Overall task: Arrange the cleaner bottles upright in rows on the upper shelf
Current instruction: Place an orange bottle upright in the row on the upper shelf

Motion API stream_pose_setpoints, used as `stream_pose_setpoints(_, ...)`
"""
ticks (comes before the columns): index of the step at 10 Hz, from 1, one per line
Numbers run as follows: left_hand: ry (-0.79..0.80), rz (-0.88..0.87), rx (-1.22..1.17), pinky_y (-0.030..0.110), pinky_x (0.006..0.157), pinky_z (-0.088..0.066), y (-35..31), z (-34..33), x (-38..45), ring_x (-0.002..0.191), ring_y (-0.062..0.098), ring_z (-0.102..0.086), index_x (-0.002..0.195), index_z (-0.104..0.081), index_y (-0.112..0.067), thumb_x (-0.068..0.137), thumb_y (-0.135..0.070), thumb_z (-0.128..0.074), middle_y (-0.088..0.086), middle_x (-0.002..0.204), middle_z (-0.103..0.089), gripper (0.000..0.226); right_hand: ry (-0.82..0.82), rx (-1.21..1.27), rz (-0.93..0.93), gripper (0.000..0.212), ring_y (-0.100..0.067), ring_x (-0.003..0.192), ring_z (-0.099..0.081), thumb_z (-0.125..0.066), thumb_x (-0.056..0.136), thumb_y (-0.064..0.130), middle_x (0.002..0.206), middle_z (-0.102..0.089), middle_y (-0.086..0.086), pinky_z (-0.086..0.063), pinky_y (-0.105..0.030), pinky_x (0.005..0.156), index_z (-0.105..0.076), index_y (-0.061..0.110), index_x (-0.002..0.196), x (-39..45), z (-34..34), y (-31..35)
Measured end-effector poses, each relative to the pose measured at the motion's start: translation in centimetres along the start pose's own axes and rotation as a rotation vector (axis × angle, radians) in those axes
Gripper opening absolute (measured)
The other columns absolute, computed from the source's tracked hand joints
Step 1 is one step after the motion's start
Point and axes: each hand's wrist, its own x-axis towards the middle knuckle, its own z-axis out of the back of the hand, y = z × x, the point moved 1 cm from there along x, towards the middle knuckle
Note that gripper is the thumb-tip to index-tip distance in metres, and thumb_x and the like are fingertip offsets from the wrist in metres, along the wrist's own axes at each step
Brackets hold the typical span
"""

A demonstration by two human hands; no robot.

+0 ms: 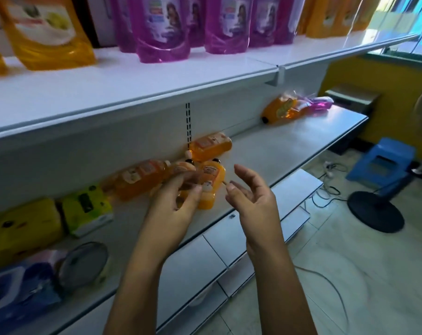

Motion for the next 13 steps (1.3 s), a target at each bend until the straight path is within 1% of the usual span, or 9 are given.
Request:
stream_pose_setpoints(2, -0.031, 0.213, 0.196, 0.028, 0.09, -0.038, 5.1, -3.8, 3.5, 0.124, 0.006, -0.04, 0.141, -0.039, -0.036, 0.096, -0.037, -0.056, -0.01, 0.145, -0.041, 0.049, 0.064, -0.083, -0.11, 0.03, -0.008, 0.117, -0.059, -0.062, 0.096, 0.015, 0.104, -0.06, 0.032, -0.054, -0.02, 0.084, -0.056, 0.04, 0.112, 5.0, 1.9, -3.8)
stream_pose_setpoints(3, -0.061, 0.277, 0.272, 0.031, 0.093, -0.04, 7.3, -5.4, 4.9, 0.132, 0.017, -0.038, 0.144, -0.035, -0.028, 0.092, -0.032, -0.061, 0.0, 0.149, -0.036, 0.058, 0.109, -0.135, -0.195, 0.034, -0.017, 0.123, -0.055, -0.063, 0.097, 0.019, 0.121, -0.055, 0.019, -0.053, -0.04, 0.1, -0.052, 0.035, 0.124, 6.3, 2.2, -5.5)
stream_pose_setpoints(5, -0.172, 0.28, 0.487, 0.044, 0.109, -0.033, 11.5, -8.3, 7.1, 0.142, 0.029, -0.024, 0.147, -0.029, -0.016, 0.084, -0.047, -0.067, 0.009, 0.155, -0.024, 0.079, 0.087, -0.175, -0.336, 0.053, -0.021, 0.124, -0.053, -0.068, 0.094, 0.022, 0.142, -0.048, 0.003, -0.049, -0.046, 0.105, -0.046, 0.03, 0.14, 10.4, 1.9, -8.7)
stream_pose_setpoints(6, -0.197, 0.253, 0.677, 0.047, 0.117, -0.024, 13.1, -9.0, 7.8, 0.146, 0.028, -0.019, 0.149, -0.025, -0.014, 0.076, -0.066, -0.064, 0.009, 0.157, -0.024, 0.098, 0.145, -0.168, -0.326, 0.057, -0.022, 0.12, -0.055, -0.069, 0.092, 0.024, 0.133, -0.051, 0.004, -0.052, -0.045, 0.101, -0.042, 0.03, 0.143, 13.0, 0.7, -9.9)
stream_pose_setpoints(7, -0.217, 0.159, 0.741, 0.047, 0.116, -0.028, 13.6, -9.2, 8.2, 0.14, 0.026, -0.033, 0.144, -0.038, -0.012, 0.072, -0.067, -0.067, 0.009, 0.149, -0.042, 0.095, 0.237, -0.364, -0.183, 0.062, -0.016, 0.103, -0.064, -0.076, 0.081, 0.049, 0.114, -0.062, 0.009, -0.058, -0.041, 0.089, -0.05, 0.028, 0.133, 16.4, -0.9, -12.3)
stream_pose_setpoints(8, -0.237, 0.131, 0.624, 0.046, 0.114, -0.03, 14.3, -9.0, 8.3, 0.138, 0.027, -0.037, 0.14, -0.044, -0.01, 0.072, -0.058, -0.072, 0.01, 0.146, -0.046, 0.089, 0.35, -0.545, -0.158, 0.093, -0.022, 0.104, -0.068, -0.075, 0.054, 0.082, 0.116, -0.067, 0.002, -0.059, -0.049, 0.088, -0.052, 0.031, 0.128, 22.1, -0.6, -19.3)
stream_pose_setpoints(10, -0.208, 0.124, 0.395, 0.047, 0.112, -0.032, 14.5, -8.6, 7.7, 0.138, 0.032, -0.034, 0.145, -0.038, -0.008, 0.068, -0.055, -0.072, 0.015, 0.149, -0.039, 0.097, 0.464, -0.563, -0.242, 0.068, -0.013, 0.094, -0.064, -0.082, 0.079, 0.015, 0.113, -0.061, 0.005, -0.058, -0.029, 0.077, -0.05, 0.021, 0.138, 19.4, -1.0, -11.2)
stream_pose_setpoints(12, -0.234, 0.018, 0.296, 0.041, 0.111, -0.03, 14.5, -8.7, 6.4, 0.142, 0.029, -0.025, 0.151, -0.024, -0.012, 0.058, -0.071, -0.069, 0.016, 0.157, -0.024, 0.119, 0.29, -0.458, -0.137, 0.073, -0.021, 0.114, -0.06, -0.079, 0.081, 0.008, 0.129, -0.056, -0.002, -0.056, -0.04, 0.094, -0.042, 0.02, 0.142, 15.6, 1.3, -10.0)
stream_pose_setpoints(13, -0.036, 0.016, 0.425, 0.041, 0.114, -0.028, 14.4, -9.1, 6.0, 0.139, 0.034, -0.034, 0.15, -0.019, -0.011, 0.057, -0.087, -0.054, 0.019, 0.152, -0.032, 0.126, 0.198, -0.413, -0.017, 0.074, -0.021, 0.112, -0.063, -0.079, 0.08, 0.006, 0.121, -0.058, 0.005, -0.058, -0.049, 0.09, -0.042, 0.024, 0.14, 12.9, 2.7, -8.9)
